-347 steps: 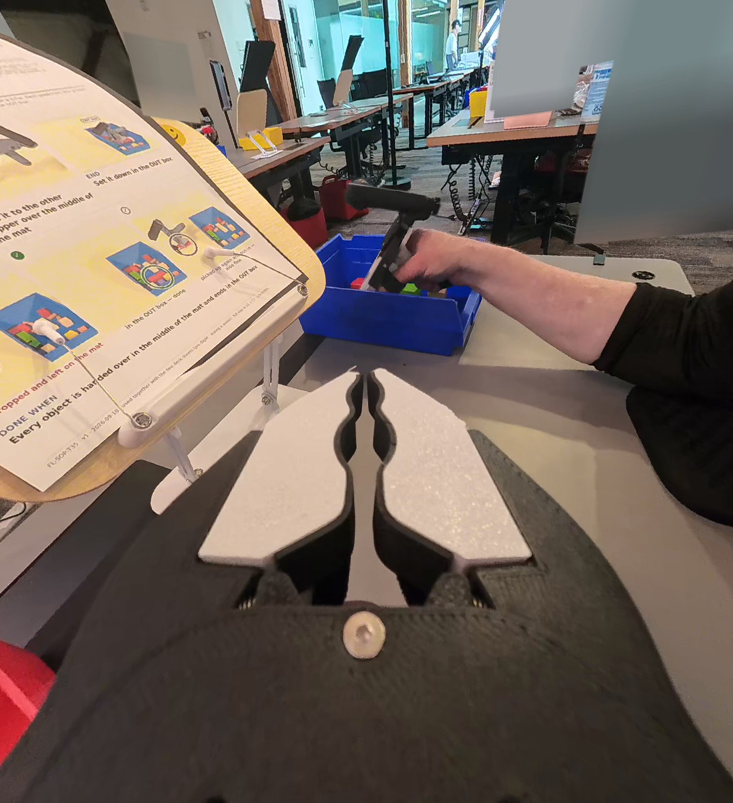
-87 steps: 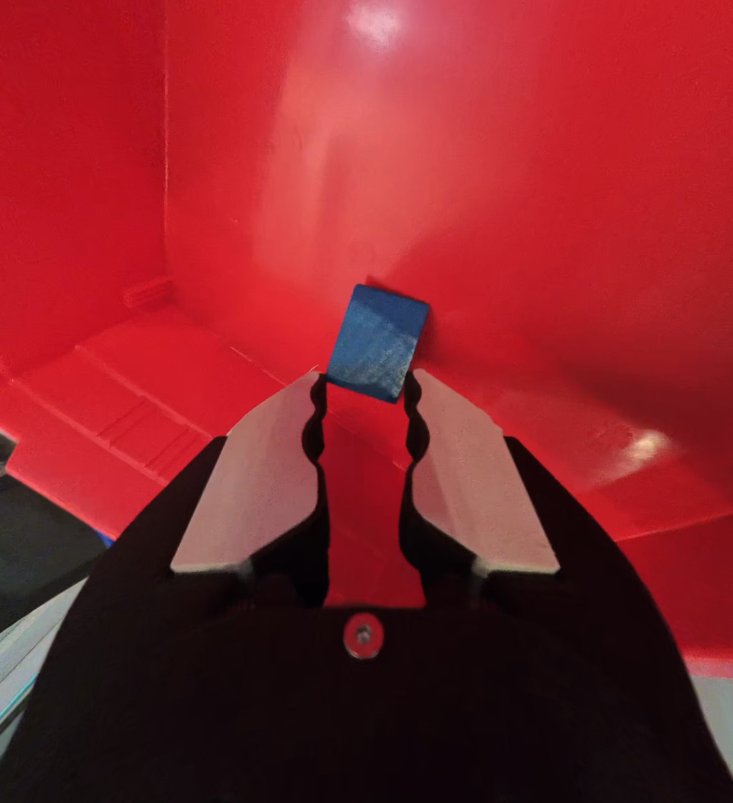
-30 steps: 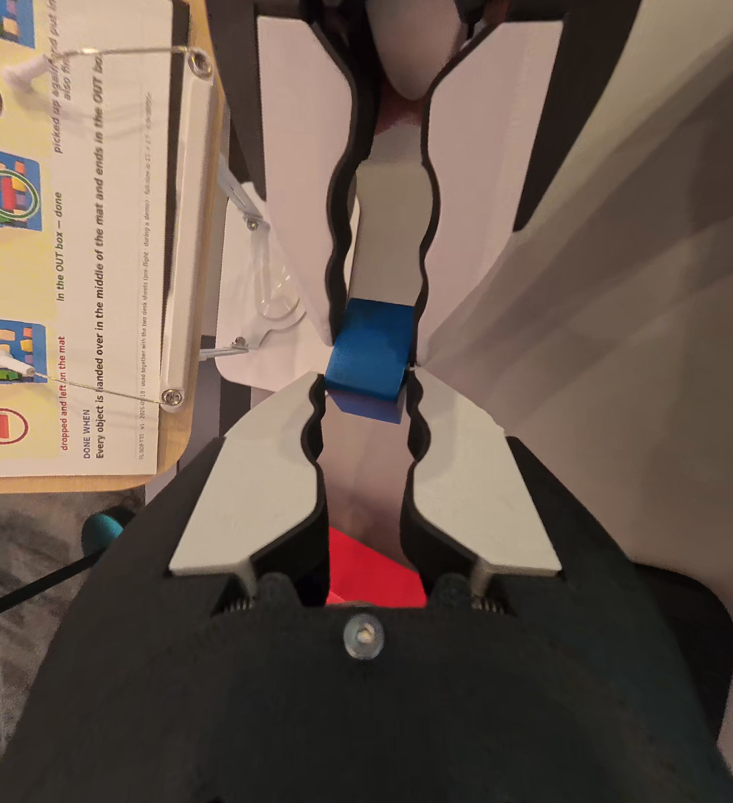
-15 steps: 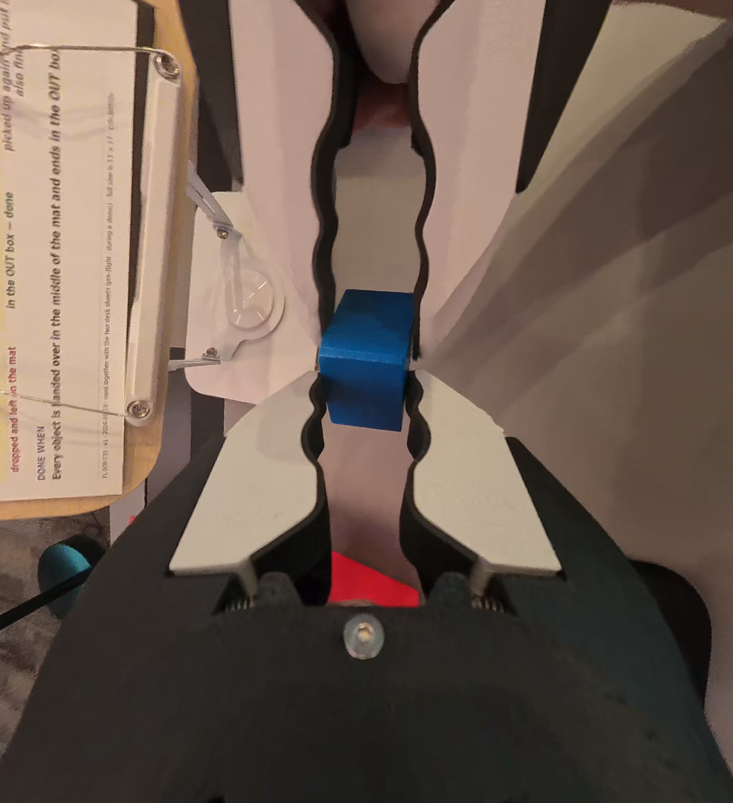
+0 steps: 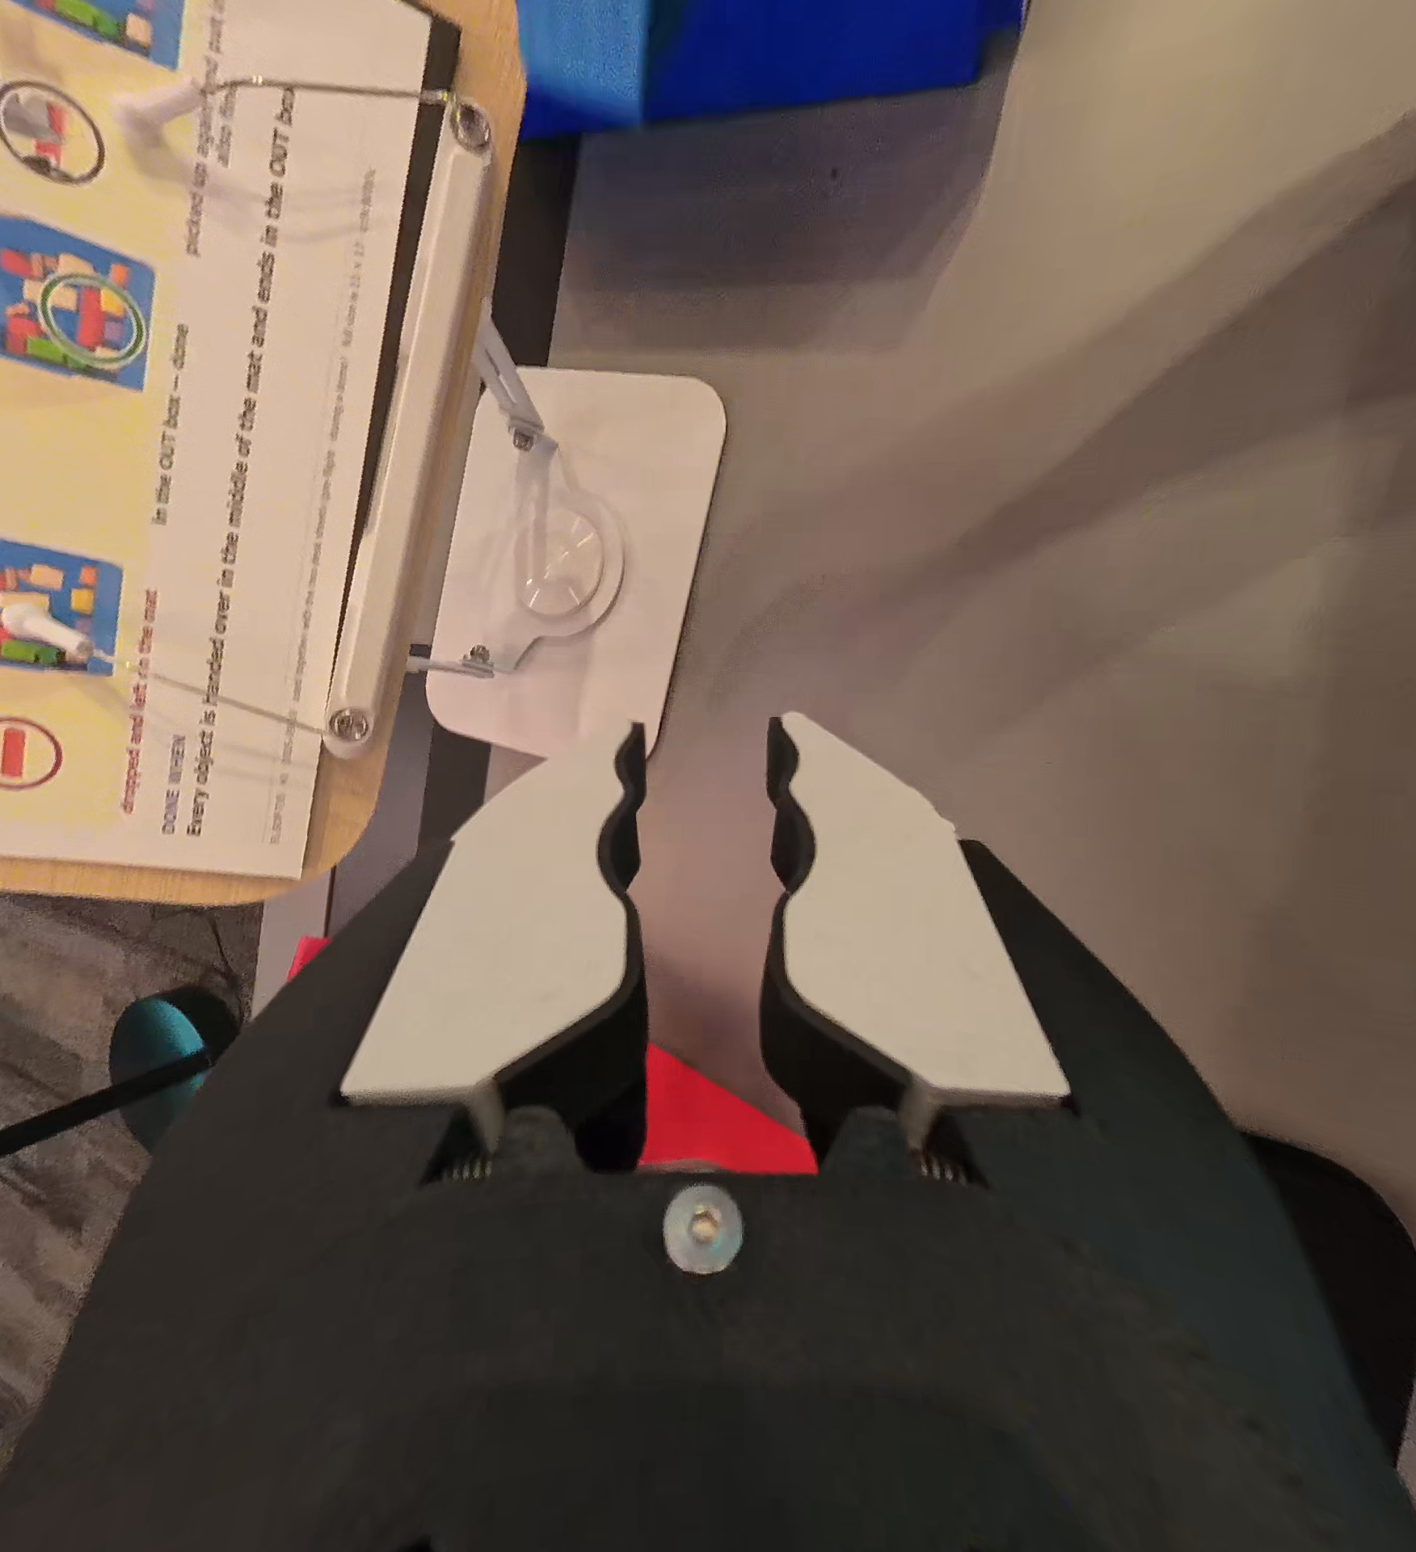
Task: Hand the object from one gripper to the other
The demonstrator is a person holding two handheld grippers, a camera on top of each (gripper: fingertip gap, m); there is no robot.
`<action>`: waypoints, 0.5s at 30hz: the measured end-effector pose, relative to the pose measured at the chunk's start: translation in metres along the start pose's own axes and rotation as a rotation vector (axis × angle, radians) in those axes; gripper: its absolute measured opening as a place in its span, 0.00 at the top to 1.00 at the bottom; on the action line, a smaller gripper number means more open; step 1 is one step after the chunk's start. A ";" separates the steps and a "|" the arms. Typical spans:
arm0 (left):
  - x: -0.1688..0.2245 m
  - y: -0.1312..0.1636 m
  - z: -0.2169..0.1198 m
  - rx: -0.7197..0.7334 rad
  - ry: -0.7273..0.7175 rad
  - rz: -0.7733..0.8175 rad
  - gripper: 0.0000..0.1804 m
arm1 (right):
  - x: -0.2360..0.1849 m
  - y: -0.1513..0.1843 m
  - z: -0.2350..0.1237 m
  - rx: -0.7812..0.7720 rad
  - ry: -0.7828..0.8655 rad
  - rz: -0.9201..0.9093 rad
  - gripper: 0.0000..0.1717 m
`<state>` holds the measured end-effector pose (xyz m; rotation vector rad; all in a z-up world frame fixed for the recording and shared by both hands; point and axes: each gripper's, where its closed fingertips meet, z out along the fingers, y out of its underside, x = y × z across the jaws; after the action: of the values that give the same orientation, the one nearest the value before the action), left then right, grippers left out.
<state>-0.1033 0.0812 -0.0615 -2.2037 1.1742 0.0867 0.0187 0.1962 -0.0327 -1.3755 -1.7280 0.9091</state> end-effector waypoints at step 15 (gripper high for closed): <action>0.004 0.012 0.007 -0.015 0.011 -0.038 0.87 | 0.029 0.253 -0.074 -0.718 -0.083 0.585 0.82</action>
<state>-0.1086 0.0774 -0.0739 -2.2417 1.1412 0.0677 0.1949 0.2749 -0.2140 -2.4297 -1.8274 0.6486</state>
